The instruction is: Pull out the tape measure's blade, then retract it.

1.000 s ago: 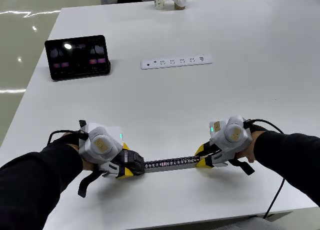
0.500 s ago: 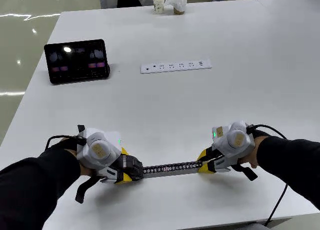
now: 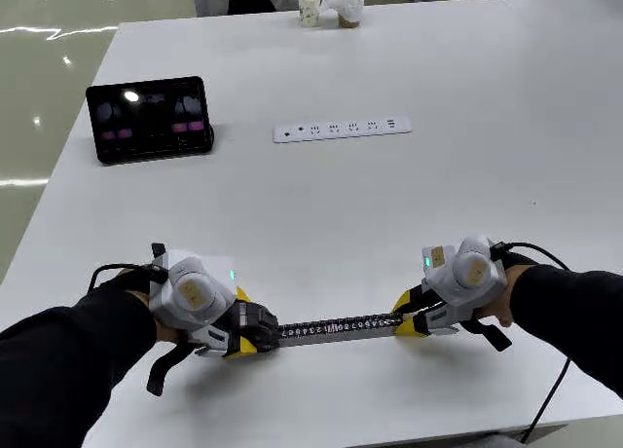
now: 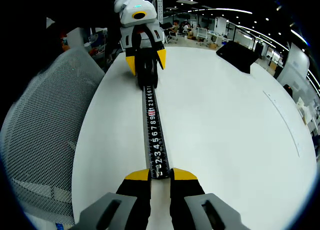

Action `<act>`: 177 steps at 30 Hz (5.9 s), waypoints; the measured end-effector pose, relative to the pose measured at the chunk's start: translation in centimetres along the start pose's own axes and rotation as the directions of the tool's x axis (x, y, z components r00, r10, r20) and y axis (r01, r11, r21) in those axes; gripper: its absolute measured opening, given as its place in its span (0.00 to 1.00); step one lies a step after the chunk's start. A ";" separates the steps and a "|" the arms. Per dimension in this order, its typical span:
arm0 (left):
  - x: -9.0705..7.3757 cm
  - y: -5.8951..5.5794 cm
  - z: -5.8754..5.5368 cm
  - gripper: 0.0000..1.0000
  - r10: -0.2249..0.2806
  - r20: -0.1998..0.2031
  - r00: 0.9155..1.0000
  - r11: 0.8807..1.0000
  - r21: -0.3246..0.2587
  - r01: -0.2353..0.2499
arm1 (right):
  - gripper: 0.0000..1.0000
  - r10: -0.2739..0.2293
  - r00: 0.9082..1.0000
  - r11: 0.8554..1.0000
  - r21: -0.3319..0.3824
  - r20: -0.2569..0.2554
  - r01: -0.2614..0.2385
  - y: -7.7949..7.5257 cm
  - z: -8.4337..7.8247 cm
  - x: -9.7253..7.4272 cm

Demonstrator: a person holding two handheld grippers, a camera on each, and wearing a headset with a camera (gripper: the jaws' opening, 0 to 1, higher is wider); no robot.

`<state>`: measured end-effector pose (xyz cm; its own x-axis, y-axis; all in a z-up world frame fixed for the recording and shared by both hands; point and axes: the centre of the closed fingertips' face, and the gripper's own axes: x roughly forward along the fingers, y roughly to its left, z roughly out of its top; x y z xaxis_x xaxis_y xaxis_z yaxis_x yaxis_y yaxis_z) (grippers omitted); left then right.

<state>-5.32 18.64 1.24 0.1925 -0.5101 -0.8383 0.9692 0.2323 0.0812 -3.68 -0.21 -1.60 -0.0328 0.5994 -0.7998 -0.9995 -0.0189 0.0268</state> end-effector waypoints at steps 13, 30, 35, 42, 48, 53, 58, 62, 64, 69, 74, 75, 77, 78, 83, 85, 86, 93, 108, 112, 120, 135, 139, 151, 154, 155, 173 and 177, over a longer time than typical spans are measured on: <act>0.0 0.0 0.0 0.33 -0.005 -0.008 1.000 1.000 0.014 0.005 | 0.11 -0.006 1.000 1.000 0.006 -0.005 0.006 -0.2 -0.8 -0.5; -0.1 -0.1 0.0 0.32 -0.004 -0.009 1.000 1.000 0.019 0.004 | 0.11 -0.009 1.000 1.000 0.007 -0.017 0.009 -0.2 -1.6 -1.4; -0.2 -0.1 0.0 0.32 -0.003 -0.008 1.000 1.000 0.019 0.003 | 0.11 -0.012 1.000 1.000 0.006 -0.019 0.013 -0.4 -1.9 -1.6; -0.2 -0.1 0.0 0.32 -0.002 -0.008 1.000 1.000 0.018 0.002 | 0.11 -0.016 1.000 1.000 0.014 -0.019 0.016 -0.5 -2.3 -2.0; -0.1 -0.1 0.0 0.32 -0.001 -0.006 1.000 1.000 0.017 0.001 | 0.11 -0.018 1.000 1.000 0.012 -0.022 0.018 -0.4 -2.5 -2.3; -0.2 -0.1 0.0 0.32 0.001 -0.006 1.000 1.000 0.017 -0.001 | 0.11 -0.019 1.000 1.000 0.019 -0.020 0.020 -0.5 -2.7 -2.4; -0.1 -0.1 0.0 0.32 0.001 -0.004 1.000 1.000 0.016 -0.001 | 0.11 -0.020 1.000 1.000 0.019 -0.021 0.021 -0.5 -2.8 -2.5; -0.1 -0.1 0.0 0.32 0.000 -0.002 1.000 1.000 0.014 0.000 | 0.11 -0.022 0.999 0.999 0.024 -0.023 0.023 -0.5 -3.0 -2.6; -0.1 -0.1 0.0 0.32 0.000 -0.003 1.000 1.000 0.013 0.000 | 0.11 -0.022 0.999 0.999 0.026 -0.025 0.023 -0.5 -3.2 -2.7; -0.1 -0.1 0.0 0.32 0.001 -0.002 1.000 1.000 0.015 -0.001 | 0.11 -0.023 0.999 0.999 0.026 -0.028 0.024 -0.6 -3.5 -2.9; -0.1 -0.1 0.0 0.32 0.001 -0.002 1.000 1.000 0.014 -0.001 | 0.11 -0.023 0.999 0.999 0.023 -0.027 0.023 -0.7 -3.4 -2.8; -0.1 -0.1 0.0 0.32 0.001 -0.002 1.000 1.000 0.014 -0.001 | 0.11 -0.023 0.999 0.999 0.024 -0.027 0.023 -0.7 -3.4 -2.8; -0.1 -0.1 0.0 0.32 0.002 -0.001 1.000 1.000 0.014 -0.002 | 0.11 -0.022 0.999 0.999 0.023 -0.028 0.023 -0.7 -3.4 -2.8; -0.1 -0.1 0.0 0.32 0.002 -0.001 1.000 1.000 0.014 -0.002 | 0.11 -0.022 0.999 0.999 0.023 -0.028 0.023 -0.7 -3.4 -2.8; -0.1 -0.1 0.0 0.32 0.002 0.000 1.000 1.000 0.015 -0.002 | 0.11 -0.023 0.999 0.999 0.025 -0.031 0.023 -0.8 -3.6 -3.0; -0.1 -0.1 0.0 0.32 0.002 -0.001 1.000 1.000 0.015 -0.002 | 0.11 -0.022 0.999 0.999 0.024 -0.029 0.023 -0.8 -3.6 -3.0; -0.1 -0.1 0.0 0.32 0.002 -0.001 1.000 1.000 0.015 -0.002 | 0.11 -0.022 0.999 0.999 0.026 -0.030 0.023 -0.7 -3.6 -3.0; 0.0 -0.1 0.0 0.32 0.003 0.001 1.000 1.000 0.014 -0.003 | 0.10 -0.022 0.999 0.999 0.026 -0.027 0.023 -0.7 -3.7 -3.0; 0.0 -0.1 0.1 0.32 0.007 0.006 1.000 1.000 0.010 -0.007 | 0.11 -0.025 0.999 0.999 0.040 -0.032 0.027 -0.8 -4.0 -3.4; 0.0 -0.1 0.1 0.33 0.007 0.009 1.000 1.000 -0.001 -0.007 | 0.11 -0.026 0.999 0.999 0.039 -0.042 0.027 -0.7 -4.0 -3.4; -0.1 -0.1 0.0 0.33 0.023 0.024 0.999 1.000 0.006 -0.023 | 0.12 -0.034 0.998 0.997 0.069 -0.052 0.037 -0.8 -3.9 -3.4; -0.1 0.2 -0.1 0.33 0.040 0.007 0.999 0.999 -0.018 -0.040 | 0.13 -0.030 0.994 0.999 0.025 -0.104 0.032 -0.7 -4.1 -3.3; -0.3 0.1 -0.3 0.33 0.038 0.000 0.999 0.999 -0.029 -0.038 | 0.13 -0.025 0.990 1.000 -0.004 -0.135 0.025 -0.7 -4.0 -3.2; -1.0 0.8 -0.9 0.44 0.074 -0.016 0.997 0.996 -0.056 -0.075 | 0.14 -0.040 0.979 0.999 0.003 -0.202 0.042 -0.5 -4.1 -3.1; -1.3 0.9 -1.0 0.47 0.076 -0.015 0.997 0.994 -0.073 -0.076 | 0.14 -0.047 0.978 0.999 -0.006 -0.205 0.047 -0.5 -4.1 -3.1; -1.4 0.9 -0.9 0.48 0.075 -0.009 0.997 0.994 -0.077 -0.075 | 0.13 -0.046 0.977 0.999 -0.011 -0.207 0.044 -0.4 -4.1 -3.2; -2.7 -0.1 -0.2 0.79 0.056 0.081 0.995 0.972 -0.232 -0.035 | 0.27 -0.092 0.980 0.996 -0.025 -0.176 0.089 0.0 -3.8 -5.3; -2.9 -0.2 -0.1 0.86 0.062 0.092 0.994 0.959 -0.283 -0.033 | 0.29 -0.122 0.982 0.992 0.024 -0.142 0.127 0.4 -3.9 -6.0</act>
<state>-6.10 20.12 3.57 0.2650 -0.5688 -0.7786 0.8794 0.4738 -0.0468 -3.85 -6.94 0.86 0.0896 0.4771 -0.8743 -0.9952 0.0767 -0.0601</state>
